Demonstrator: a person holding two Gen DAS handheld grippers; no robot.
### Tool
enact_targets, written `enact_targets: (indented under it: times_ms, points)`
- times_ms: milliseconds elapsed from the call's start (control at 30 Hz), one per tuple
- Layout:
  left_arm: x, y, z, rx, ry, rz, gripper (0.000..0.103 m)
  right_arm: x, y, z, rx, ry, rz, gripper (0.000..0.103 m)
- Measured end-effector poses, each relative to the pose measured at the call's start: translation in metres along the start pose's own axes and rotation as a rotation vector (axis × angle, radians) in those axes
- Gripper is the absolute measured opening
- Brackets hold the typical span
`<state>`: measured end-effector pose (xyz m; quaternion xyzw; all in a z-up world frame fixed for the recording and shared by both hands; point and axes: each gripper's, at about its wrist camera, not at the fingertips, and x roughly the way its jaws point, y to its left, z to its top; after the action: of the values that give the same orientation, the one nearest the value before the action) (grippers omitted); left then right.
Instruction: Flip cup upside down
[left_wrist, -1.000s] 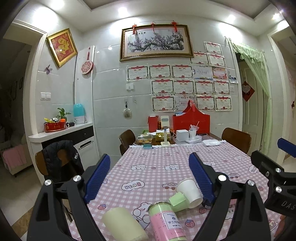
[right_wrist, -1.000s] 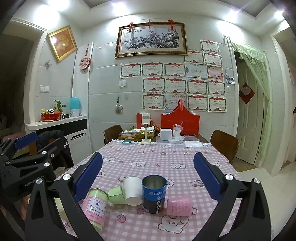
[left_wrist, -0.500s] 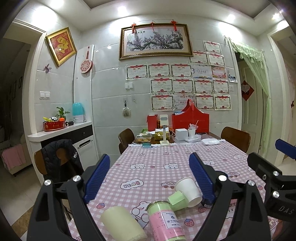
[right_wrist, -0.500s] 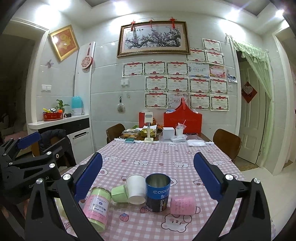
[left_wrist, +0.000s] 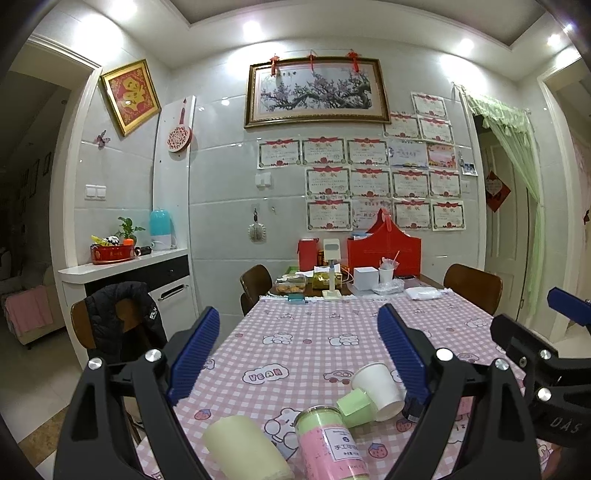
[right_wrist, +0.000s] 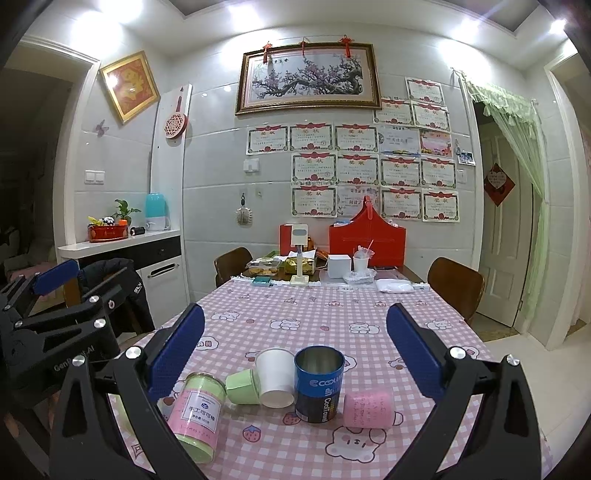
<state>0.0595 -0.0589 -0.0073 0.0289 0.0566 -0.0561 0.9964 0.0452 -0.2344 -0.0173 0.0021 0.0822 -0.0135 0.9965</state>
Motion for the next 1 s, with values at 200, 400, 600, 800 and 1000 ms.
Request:
enact_targets:
  times_ms: [200,400,600,800,1000]
  points:
    - [0.0003,0.0033,0.0005,-0.015,0.008,-0.003,0.086,-0.0017,0.0007,0.0001,0.002,0.000,0.004,0.095]
    - [-0.0002,0.0048,0.0008,-0.013,0.009,-0.004,0.086,-0.0032,0.0027,0.0003,0.005,0.004,0.007,0.095]
    - [-0.0003,0.0067,0.0013,-0.017,0.006,0.003,0.086,-0.0033,0.0030,0.0003,0.004,0.002,0.005,0.095]
    - [-0.0004,0.0081,0.0009,-0.015,0.006,0.004,0.086,-0.0019,0.0036,0.0007,0.004,0.005,0.007,0.095]
    - [0.0009,0.0091,0.0014,-0.013,0.009,0.005,0.086,-0.0016,0.0068,0.0000,0.005,0.007,0.008,0.095]
